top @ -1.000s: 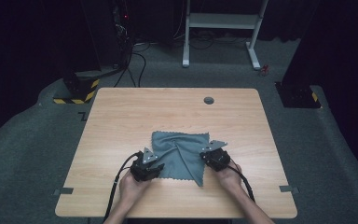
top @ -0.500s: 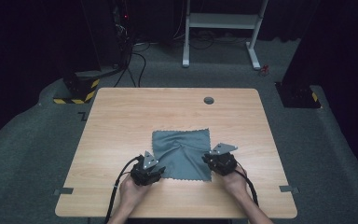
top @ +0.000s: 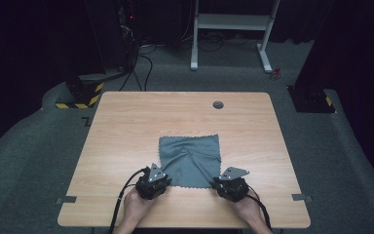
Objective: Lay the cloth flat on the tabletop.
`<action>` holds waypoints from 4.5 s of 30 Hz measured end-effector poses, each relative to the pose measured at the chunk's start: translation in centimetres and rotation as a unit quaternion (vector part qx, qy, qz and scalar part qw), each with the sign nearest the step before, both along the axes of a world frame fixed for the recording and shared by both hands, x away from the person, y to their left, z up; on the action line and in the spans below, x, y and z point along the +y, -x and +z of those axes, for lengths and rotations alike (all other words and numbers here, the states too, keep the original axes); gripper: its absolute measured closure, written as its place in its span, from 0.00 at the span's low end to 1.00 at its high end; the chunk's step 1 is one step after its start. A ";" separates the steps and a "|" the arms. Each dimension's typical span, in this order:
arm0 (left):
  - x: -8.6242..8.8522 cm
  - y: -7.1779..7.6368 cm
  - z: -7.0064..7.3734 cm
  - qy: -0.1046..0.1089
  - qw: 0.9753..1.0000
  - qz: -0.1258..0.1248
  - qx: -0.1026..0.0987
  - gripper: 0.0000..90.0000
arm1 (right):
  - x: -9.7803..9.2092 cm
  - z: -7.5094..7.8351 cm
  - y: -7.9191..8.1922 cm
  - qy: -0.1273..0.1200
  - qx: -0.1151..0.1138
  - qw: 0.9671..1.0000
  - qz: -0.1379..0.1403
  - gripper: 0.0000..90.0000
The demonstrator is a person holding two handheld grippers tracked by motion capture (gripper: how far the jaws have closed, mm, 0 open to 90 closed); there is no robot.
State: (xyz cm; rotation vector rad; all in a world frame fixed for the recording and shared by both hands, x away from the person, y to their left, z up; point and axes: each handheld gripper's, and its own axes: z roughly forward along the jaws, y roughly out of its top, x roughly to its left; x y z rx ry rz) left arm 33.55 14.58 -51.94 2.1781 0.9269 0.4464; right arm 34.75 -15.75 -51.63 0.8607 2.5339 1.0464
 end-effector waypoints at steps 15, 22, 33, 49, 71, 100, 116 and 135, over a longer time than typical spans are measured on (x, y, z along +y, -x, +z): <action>-0.1 1.2 0.8 -0.012 0.999 -0.037 0.012 1.00 | -0.2 0.7 1.3 0.009 -0.025 0.999 0.018 0.99; -0.1 2.8 0.7 -0.009 0.999 -0.047 0.019 0.99 | -0.7 0.4 2.8 0.014 -0.016 0.999 0.034 0.99; 0.2 1.1 1.5 0.012 1.000 -0.012 0.002 0.69 | -0.8 0.9 1.6 -0.011 -0.018 1.000 0.007 0.88; 1.3 1.2 -0.4 0.021 1.000 0.004 0.001 0.57 | -1.2 0.2 -0.5 0.032 -0.012 0.999 -0.008 0.86; 1.7 3.3 -0.7 0.027 1.000 0.012 -0.009 0.55 | -1.5 -0.1 1.2 0.008 0.002 1.000 0.002 0.68; 1.9 -8.8 0.4 -0.020 0.996 0.088 0.009 0.55 | 0.1 0.4 -8.6 0.021 -0.023 0.996 -0.088 0.88; 2.3 -15.0 0.5 -0.003 0.983 0.177 0.042 0.56 | 0.6 0.2 -14.1 -0.012 0.008 0.981 -0.192 0.75; 1.8 -15.5 1.3 0.022 0.987 0.156 0.019 1.00 | 1.1 0.8 -15.2 0.017 -0.014 0.983 -0.181 1.00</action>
